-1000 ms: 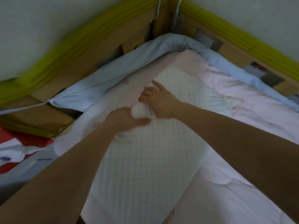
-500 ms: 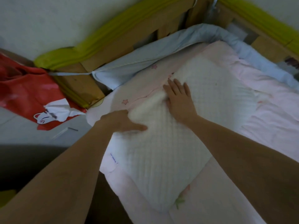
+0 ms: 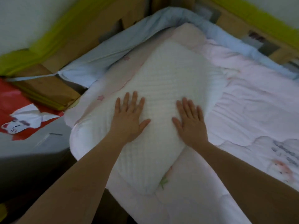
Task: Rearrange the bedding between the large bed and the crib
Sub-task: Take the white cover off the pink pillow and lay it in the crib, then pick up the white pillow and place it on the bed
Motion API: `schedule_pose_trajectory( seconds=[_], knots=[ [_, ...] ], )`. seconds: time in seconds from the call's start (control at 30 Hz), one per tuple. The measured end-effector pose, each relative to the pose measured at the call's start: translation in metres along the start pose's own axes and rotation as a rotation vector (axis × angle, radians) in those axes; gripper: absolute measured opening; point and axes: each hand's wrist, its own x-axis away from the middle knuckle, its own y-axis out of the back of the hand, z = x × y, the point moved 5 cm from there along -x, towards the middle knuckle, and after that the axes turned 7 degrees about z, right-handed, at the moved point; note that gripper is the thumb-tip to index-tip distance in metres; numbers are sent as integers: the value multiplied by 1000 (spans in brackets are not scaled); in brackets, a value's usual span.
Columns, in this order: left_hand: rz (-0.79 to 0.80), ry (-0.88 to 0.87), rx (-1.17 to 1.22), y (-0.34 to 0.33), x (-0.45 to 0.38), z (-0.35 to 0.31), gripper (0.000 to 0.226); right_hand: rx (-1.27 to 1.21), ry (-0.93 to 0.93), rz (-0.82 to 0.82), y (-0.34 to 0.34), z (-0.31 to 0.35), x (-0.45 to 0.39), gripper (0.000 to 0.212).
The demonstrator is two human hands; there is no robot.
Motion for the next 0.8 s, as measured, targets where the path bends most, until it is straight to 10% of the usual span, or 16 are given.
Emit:
schedule_pose_trajectory(
  seconds=[0.27, 0.5, 0.8],
  knots=[
    [725, -201, -283, 47, 12, -92, 71, -67, -288, 352, 72, -64, 59, 37],
    [391, -698, -484, 146, 93, -291, 36, -305, -484, 264, 176, -158, 260, 25],
    [338, -1088, -727, 155, 293, -623, 38, -374, -989, 230, 240, -279, 658, 27]
  ],
)
